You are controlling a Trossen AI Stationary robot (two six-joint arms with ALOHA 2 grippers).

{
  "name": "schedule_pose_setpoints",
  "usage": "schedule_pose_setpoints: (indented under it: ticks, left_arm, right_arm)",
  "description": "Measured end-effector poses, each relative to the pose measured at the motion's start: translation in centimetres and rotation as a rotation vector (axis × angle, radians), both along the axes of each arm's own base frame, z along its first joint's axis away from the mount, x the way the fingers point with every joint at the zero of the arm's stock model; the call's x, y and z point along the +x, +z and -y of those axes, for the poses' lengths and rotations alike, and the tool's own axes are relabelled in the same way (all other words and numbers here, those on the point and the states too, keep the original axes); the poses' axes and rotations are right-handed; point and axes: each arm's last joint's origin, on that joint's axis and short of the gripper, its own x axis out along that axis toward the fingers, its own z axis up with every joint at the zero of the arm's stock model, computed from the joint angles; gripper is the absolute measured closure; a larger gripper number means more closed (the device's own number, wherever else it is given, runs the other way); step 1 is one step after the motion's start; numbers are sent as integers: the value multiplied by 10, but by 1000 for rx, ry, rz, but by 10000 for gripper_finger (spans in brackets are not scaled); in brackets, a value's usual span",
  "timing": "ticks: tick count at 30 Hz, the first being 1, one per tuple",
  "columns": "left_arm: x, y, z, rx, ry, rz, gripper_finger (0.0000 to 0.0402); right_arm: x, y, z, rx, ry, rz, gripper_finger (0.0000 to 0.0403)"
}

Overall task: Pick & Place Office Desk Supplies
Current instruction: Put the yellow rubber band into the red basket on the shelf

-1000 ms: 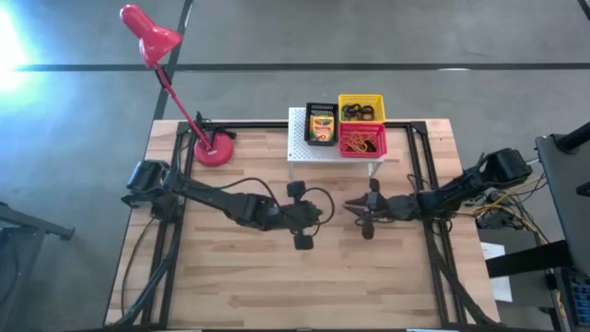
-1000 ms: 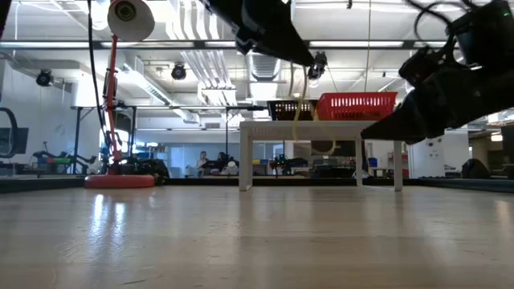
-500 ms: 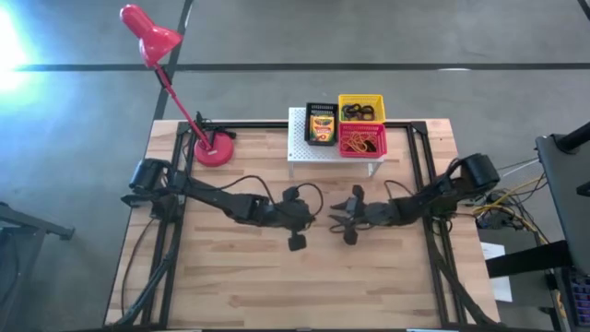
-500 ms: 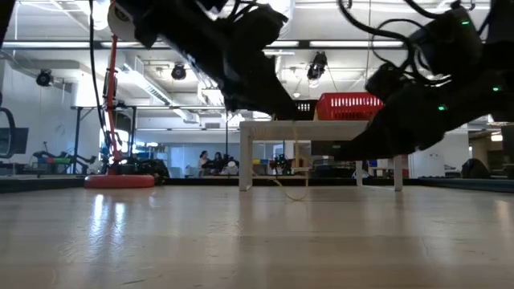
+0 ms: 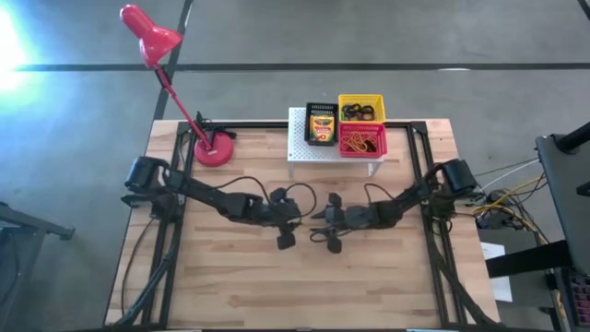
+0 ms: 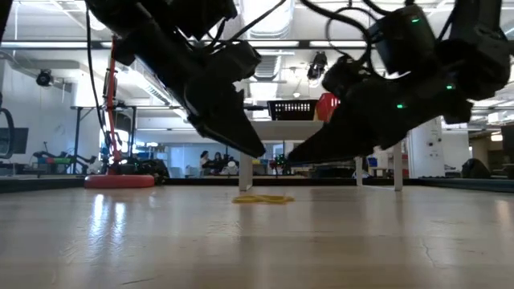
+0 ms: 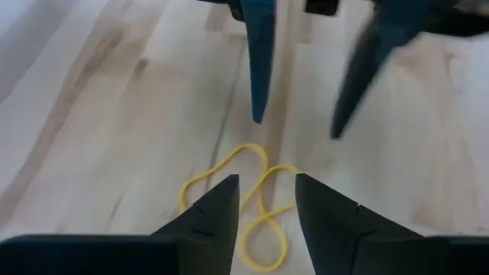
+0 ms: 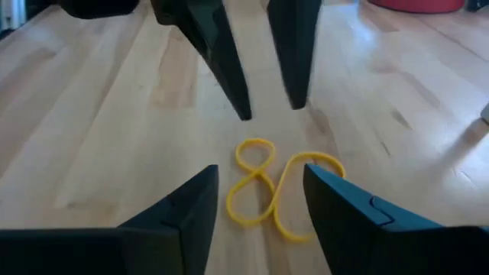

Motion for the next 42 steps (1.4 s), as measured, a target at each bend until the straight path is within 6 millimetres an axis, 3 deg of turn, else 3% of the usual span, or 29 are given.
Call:
schedule_pose_setpoints:
  ticks: [5, 11, 15, 21, 30, 35, 42]
  left_arm:
    - [-14, 10, -5, 21, 153, -60, 266]
    - [-37, 24, -9, 114, 291, -128, 276]
    - [-47, 19, -6, 116, 305, -114, 277]
    - [-55, -2, -3, 38, 349, -2, 277]
    - [-73, -24, -2, -98, 381, 214, 277]
    - [-76, -27, -2, -127, 405, 206, 277]
    - [-75, -25, -1, -118, 397, 219, 277]
  right_arm:
    - [23, -6, -1, 10, -14, -12, 184]
    - [47, -21, 1, 45, -99, -155, 150]
    - [49, -21, 2, 9, -201, -198, 153]
    - [47, -23, 4, -14, -191, -211, 215]
    - [46, -24, 4, -46, -138, -228, 362]
    - [34, -6, 7, -104, -139, -282, 391]
    - [3, 68, 13, -173, -121, -192, 394]
